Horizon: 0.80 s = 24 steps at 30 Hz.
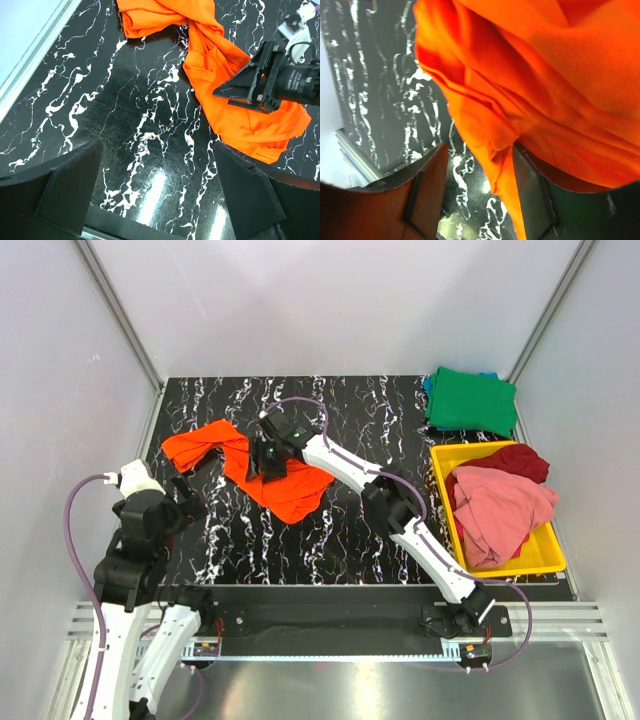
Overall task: Fold and stack the t-shirts
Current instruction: Move the tshirt to the center of the board
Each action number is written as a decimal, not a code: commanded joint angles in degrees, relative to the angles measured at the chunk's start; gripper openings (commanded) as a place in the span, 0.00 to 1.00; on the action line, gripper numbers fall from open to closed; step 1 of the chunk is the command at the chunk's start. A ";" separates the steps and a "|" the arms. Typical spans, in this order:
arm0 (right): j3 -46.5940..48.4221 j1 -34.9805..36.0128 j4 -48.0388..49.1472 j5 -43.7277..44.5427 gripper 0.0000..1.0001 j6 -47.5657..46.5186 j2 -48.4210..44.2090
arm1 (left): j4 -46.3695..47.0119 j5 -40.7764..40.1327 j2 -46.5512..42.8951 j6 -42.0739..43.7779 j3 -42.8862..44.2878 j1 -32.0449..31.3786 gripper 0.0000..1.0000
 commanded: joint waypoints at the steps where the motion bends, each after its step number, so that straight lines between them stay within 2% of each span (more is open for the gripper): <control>1: 2.84 0.79 -1.10 1.59 0.60 -1.02 1.42 | 3.82 -1.79 -0.37 0.11 -0.20 0.14 0.99; 6: 5.39 1.14 -1.19 1.59 0.51 -0.85 3.61 | 4.08 -1.71 -0.45 0.11 -0.47 0.14 0.99; 11: 8.20 1.23 -0.93 2.29 0.47 -0.23 3.79 | 4.17 -1.71 -0.28 0.11 -0.65 0.14 0.99; 14: 8.90 1.23 -0.31 2.38 0.42 -0.14 3.53 | 4.08 -1.79 -0.37 0.11 -0.65 0.14 0.99; 22: 7.50 1.23 0.74 2.20 0.03 -0.49 4.06 | 4.26 -2.06 -0.11 0.02 -0.82 0.14 0.99; 24: 6.54 1.23 0.74 2.64 0.00 -1.54 3.88 | 4.17 -2.23 -0.02 0.02 -0.82 0.05 0.99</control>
